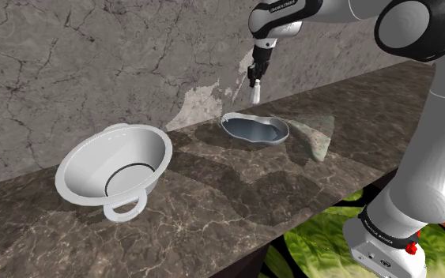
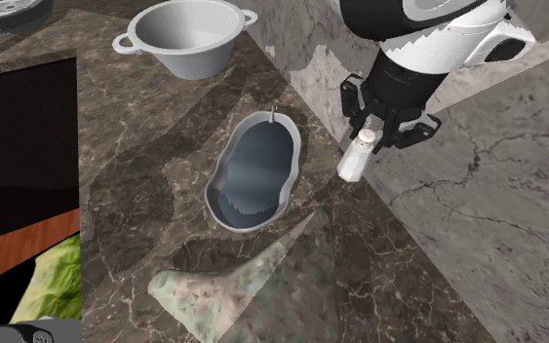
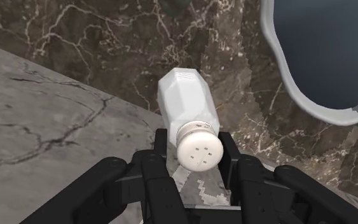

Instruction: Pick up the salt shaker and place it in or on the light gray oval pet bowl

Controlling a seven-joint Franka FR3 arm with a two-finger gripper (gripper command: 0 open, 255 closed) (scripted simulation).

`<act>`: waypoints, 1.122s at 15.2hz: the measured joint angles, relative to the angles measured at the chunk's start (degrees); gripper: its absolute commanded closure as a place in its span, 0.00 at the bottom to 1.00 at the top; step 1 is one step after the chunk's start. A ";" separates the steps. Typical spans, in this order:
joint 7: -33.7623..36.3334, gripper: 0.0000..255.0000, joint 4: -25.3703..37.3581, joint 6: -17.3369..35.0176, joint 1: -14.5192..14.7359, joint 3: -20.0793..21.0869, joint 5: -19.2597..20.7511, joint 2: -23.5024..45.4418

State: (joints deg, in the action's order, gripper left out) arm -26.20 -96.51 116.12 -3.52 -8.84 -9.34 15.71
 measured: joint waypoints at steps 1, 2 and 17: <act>0.12 1.00 0.63 -0.73 0.00 -0.02 0.07 -0.11; 0.21 1.00 1.31 -1.55 -0.03 -0.05 0.14 -0.25; 1.95 1.00 9.76 -11.55 0.13 -0.12 0.95 -1.93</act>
State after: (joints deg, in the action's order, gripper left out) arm -24.26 -86.74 104.57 -3.39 -8.96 -8.39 13.78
